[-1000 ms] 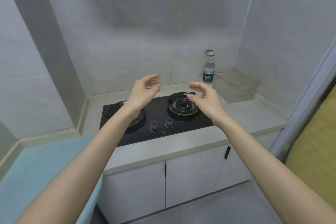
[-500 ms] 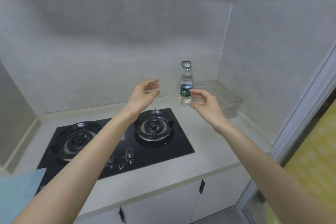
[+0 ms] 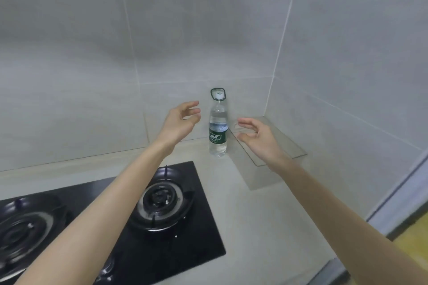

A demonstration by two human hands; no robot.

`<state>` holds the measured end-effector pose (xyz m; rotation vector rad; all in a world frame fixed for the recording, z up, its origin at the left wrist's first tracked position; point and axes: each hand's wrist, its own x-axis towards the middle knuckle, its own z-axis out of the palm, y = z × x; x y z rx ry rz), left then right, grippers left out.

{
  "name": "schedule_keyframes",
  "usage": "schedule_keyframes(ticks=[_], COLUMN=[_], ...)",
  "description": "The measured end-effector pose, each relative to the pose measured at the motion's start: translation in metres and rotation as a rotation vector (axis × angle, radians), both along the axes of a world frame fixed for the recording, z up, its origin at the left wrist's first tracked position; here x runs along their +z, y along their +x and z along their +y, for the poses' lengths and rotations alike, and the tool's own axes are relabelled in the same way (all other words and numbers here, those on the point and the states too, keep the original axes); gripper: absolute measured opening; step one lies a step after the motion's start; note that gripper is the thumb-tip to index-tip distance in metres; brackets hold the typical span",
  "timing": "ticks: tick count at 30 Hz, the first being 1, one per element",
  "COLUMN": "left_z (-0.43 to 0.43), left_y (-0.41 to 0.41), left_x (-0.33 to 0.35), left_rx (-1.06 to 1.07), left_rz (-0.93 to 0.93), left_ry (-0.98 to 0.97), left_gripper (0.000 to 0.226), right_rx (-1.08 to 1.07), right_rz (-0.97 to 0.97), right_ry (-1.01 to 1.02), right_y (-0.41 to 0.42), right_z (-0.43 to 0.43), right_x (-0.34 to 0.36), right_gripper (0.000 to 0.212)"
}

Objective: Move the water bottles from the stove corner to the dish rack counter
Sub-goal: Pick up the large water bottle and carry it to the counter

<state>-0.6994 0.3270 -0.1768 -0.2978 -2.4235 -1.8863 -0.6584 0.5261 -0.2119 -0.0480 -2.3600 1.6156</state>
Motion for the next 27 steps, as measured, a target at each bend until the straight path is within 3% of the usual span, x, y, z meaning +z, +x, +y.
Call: schedule_keyframes(ticks=[19,27], left_z=[0.093,0.106], left_y=[-0.136,-0.166], left_x=[-0.042,-0.056], left_rx=[0.181,0.260], left_rz=[-0.189,-0.207], left_ry=[-0.026,-0.024], left_gripper=[0.038,0.037], right_rx=[0.170,0.278], right_rz=[-0.089,-0.056], right_ry=[0.045,0.119], right_y=[-0.191,-0.270], right_z=[0.109,0.101], right_x=[-0.032,-0.037], right_gripper=[0.045,0.051])
